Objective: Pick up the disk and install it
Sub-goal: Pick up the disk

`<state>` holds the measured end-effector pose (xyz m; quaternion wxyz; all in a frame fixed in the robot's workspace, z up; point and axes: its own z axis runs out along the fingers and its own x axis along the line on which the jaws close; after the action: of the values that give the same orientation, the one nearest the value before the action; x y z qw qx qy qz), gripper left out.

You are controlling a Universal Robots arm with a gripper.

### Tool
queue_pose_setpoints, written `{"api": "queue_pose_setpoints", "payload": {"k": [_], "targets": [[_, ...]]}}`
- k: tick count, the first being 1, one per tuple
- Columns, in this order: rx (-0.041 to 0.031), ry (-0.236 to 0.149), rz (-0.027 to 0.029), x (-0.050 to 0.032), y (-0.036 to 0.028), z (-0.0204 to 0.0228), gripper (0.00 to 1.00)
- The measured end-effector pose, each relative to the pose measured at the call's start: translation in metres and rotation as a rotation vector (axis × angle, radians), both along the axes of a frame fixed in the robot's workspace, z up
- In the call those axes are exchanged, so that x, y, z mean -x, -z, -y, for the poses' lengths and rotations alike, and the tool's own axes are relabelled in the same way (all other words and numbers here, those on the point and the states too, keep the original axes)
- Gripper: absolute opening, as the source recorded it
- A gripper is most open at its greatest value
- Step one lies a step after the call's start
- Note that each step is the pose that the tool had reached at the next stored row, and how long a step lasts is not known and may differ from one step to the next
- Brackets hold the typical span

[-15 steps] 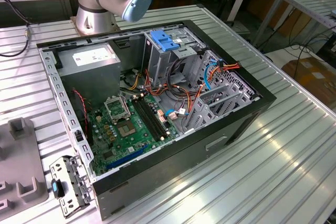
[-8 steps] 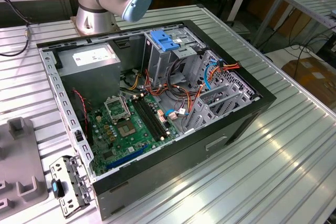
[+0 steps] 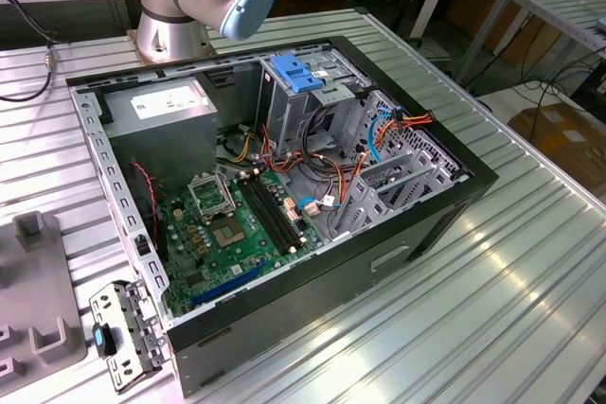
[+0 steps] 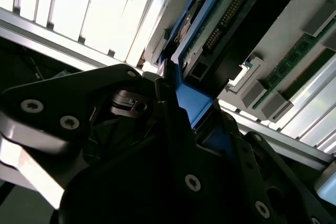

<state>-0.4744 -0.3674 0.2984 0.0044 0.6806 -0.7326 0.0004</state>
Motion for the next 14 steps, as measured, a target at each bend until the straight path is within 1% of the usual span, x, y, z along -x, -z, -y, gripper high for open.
{"api": "queue_pose_setpoints", "payload": {"k": [6,14], "targets": [[-0.0001,0.001,0.0003,0.0000,-0.0002,0.0000,0.37],[0.0000,0.001,0.0000,0.0000,-0.0041,0.0000,0.37]]}}
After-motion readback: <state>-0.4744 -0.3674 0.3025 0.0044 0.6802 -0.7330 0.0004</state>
